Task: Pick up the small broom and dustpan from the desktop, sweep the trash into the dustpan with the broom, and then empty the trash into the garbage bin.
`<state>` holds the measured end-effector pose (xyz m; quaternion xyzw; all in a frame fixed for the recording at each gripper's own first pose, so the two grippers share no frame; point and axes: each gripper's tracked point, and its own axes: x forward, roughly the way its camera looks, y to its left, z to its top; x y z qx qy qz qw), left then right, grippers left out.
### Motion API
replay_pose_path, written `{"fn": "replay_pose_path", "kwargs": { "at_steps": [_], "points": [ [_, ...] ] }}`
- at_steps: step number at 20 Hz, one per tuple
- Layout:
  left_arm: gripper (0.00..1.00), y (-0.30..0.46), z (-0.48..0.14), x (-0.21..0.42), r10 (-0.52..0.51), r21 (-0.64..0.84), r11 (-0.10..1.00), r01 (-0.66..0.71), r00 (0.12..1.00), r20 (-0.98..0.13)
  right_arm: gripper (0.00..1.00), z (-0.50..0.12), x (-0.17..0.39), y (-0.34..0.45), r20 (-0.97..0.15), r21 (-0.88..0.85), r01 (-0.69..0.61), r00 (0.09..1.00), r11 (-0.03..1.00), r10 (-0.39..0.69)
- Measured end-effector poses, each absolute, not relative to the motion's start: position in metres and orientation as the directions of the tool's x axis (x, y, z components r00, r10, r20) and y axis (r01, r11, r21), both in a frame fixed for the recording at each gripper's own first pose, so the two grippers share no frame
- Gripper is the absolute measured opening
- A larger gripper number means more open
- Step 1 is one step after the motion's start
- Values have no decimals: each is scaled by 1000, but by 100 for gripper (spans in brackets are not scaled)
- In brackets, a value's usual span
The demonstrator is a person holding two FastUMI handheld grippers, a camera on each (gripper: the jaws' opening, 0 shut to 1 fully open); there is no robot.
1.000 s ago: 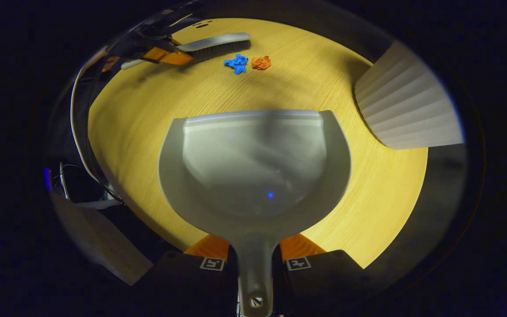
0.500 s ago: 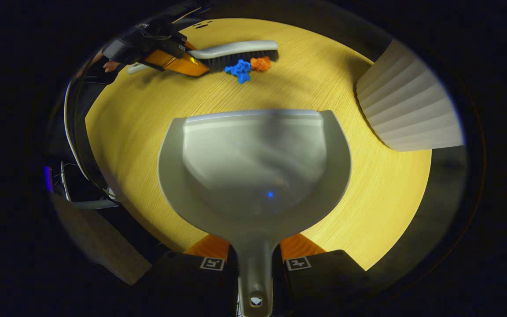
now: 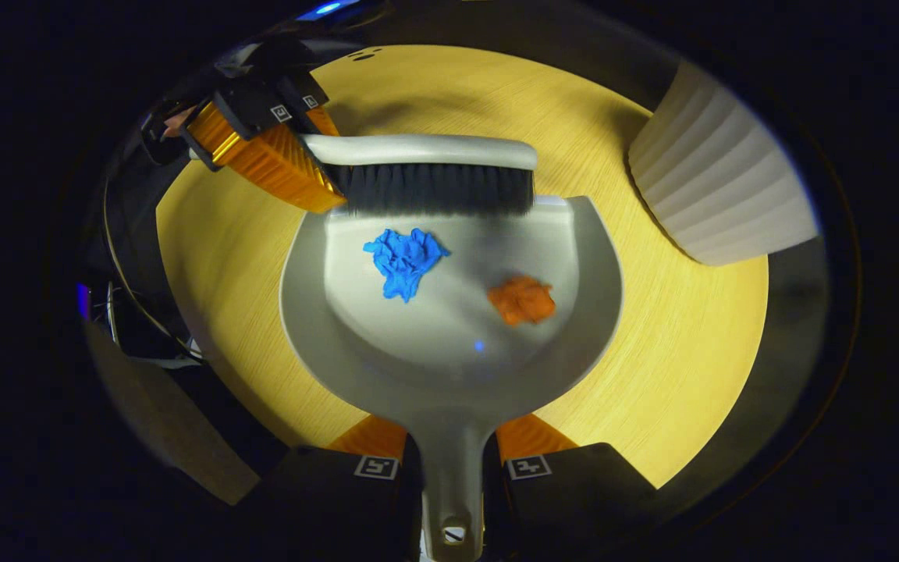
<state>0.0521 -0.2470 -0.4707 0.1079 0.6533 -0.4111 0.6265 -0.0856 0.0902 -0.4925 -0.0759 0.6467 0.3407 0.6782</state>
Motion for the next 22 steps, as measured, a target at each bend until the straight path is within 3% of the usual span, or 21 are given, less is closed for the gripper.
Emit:
{"fn": "replay_pose_path", "kwargs": {
  "at_steps": [4, 7, 13, 17, 21, 22],
  "points": [
    [22, -236, -446, 75, -400, -316, 746, 586, 15, -916, 35, -489, -95, 90, -934, 317, -485, -9, 815, 357],
    [24, -205, -440, 82, -330, -226, 834, 504, 125, -936, 35, -473, -94, 91, -935, 333, -382, -12, 862, 355],
    [24, -160, -460, 65, -254, -186, 882, 433, 103, -962, 35, -432, -91, 90, -950, 277, -268, 65, 923, 304],
    [24, -162, -462, 50, -280, -219, 864, 453, 71, -957, 38, -427, -97, 87, -947, 268, -174, 133, 948, 292],
    [24, -159, -462, 43, -288, -233, 851, 471, 48, -956, 35, -428, -90, 77, -964, 170, -132, 182, 976, 193],
    [24, -157, -462, 40, -292, -237, 847, 475, 44, -955, 39, -433, -93, 82, -971, 128, -136, 186, 982, 153]
  ]
}}
